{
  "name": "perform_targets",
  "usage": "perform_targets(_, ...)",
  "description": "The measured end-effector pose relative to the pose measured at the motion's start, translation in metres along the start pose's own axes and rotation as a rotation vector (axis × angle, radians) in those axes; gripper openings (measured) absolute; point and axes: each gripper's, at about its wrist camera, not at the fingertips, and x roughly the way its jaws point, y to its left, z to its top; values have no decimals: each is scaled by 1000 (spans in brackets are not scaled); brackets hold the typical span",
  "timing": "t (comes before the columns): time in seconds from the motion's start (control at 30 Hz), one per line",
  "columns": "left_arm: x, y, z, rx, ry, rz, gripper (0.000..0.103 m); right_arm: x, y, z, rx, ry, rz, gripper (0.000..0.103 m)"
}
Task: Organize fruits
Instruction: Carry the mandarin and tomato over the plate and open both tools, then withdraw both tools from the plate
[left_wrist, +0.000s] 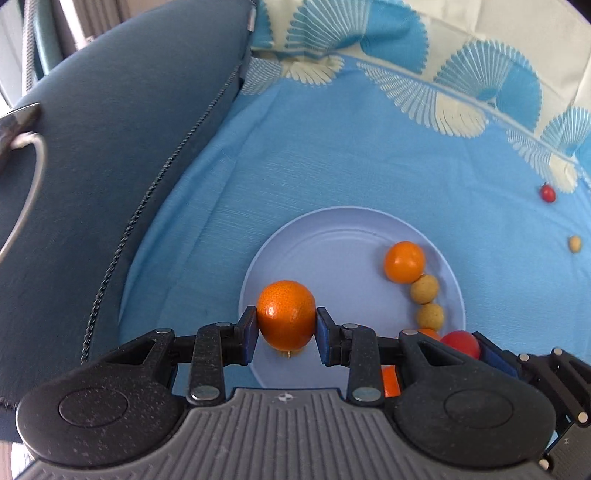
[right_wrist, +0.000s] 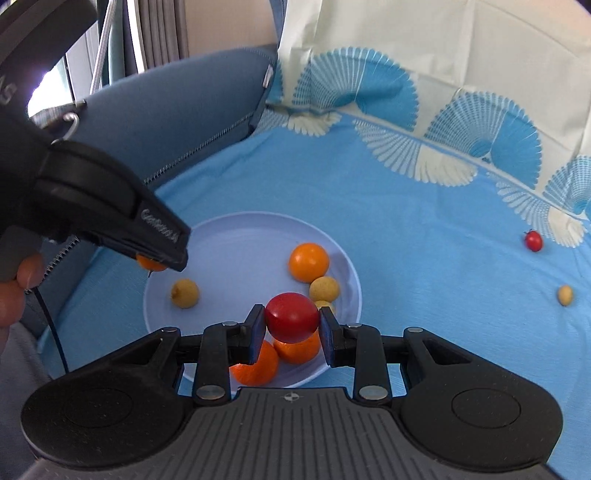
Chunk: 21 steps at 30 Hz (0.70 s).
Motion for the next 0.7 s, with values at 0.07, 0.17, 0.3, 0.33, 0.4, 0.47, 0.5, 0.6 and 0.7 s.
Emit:
perform_targets(0.07, 1, -2, 3, 25, -6, -11, 65, 6, -1, 1, 2, 12, 5, 33)
perform_targets(0.17, -8, 0, 2, 7, -69, -13, 103, 7, -2, 3, 7, 9, 15, 52)
perform_targets(0.3, -20, 1, -2, 24, -49, 9, 103, -11, -1, 1, 16, -14, -17, 82)
perform_targets(0.33, -25, 2, -4, 27, -46, 11, 103, -17, 0, 0, 23, -17, -30, 87)
perform_targets(0.4, -37, 4, -10, 28, -32, 21, 103, -34, 2, -5, 35, -27, -52, 96)
perform_targets(0.47, -51, 6, -17, 23, -25, 23, 103, -52, 3, -11, 43, -34, -64, 99)
perform_targets(0.5, -60, 7, -23, 22, -29, 32, 103, -62, 4, -13, 52, -37, -73, 100)
perform_targets(0.6, -84, 10, -43, 28, -47, 61, 103, -91, 4, -24, 97, -42, -90, 102)
perform_targets(0.7, -104, 11, -66, 24, -59, 69, 103, -119, 6, -36, 127, -61, -103, 102)
